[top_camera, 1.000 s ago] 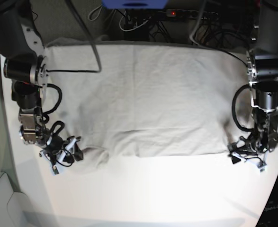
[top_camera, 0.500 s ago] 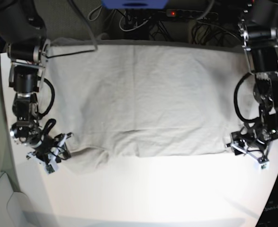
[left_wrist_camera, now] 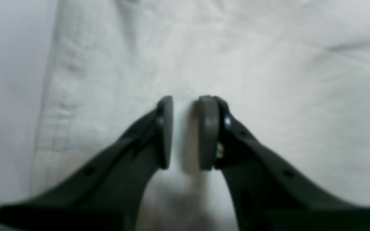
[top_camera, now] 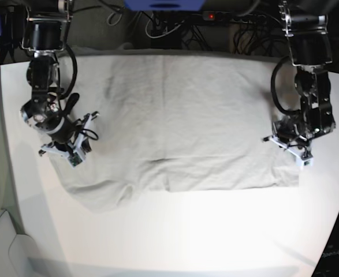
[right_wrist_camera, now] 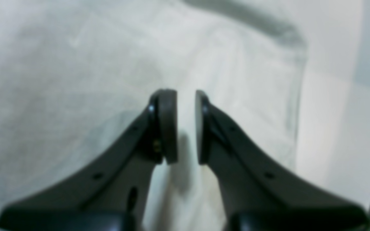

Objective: Layout the t-shirt on the table in an organized manner, then fold the t-shirt properly
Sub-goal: 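Drag the pinched fabric toward the collar with both grippers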

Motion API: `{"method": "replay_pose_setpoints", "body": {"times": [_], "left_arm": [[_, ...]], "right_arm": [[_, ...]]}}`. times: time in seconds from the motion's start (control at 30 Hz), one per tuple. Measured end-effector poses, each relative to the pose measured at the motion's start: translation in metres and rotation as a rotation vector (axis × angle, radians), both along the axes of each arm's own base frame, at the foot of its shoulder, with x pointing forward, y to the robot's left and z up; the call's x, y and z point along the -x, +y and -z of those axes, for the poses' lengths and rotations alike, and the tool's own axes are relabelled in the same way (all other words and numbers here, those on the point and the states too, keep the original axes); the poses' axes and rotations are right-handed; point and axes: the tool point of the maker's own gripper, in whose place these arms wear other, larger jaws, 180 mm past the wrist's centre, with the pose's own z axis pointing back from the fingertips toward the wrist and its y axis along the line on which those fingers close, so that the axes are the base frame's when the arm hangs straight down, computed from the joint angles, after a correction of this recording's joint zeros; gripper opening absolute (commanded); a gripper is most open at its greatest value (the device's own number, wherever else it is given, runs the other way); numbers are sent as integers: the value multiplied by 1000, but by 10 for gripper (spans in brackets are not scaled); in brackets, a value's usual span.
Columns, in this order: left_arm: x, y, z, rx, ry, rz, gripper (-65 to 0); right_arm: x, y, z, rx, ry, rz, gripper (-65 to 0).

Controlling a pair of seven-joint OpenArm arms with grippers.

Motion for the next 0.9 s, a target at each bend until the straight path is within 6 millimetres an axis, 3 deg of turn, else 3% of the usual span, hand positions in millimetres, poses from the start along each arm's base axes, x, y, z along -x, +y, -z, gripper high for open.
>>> {"method": "replay_pose_setpoints", "body": {"times": [0.13,0.33,0.63,0.9], "left_arm": [[-18,2,8,-36,-34,17,-514],[-41,3,15,-80,-112,25,-514],[-94,13,14,-109,-173,-17,-514],[-125,16,0,-135,-208,-27,-514]], "right_arm": [[6,4,23,-31,63,5,-602],[-24,2,29,-114,75,33,-602],[-80,-8,27,-240,82,71,-601],[-107,-15,11,-287,37,76,-602]]}}
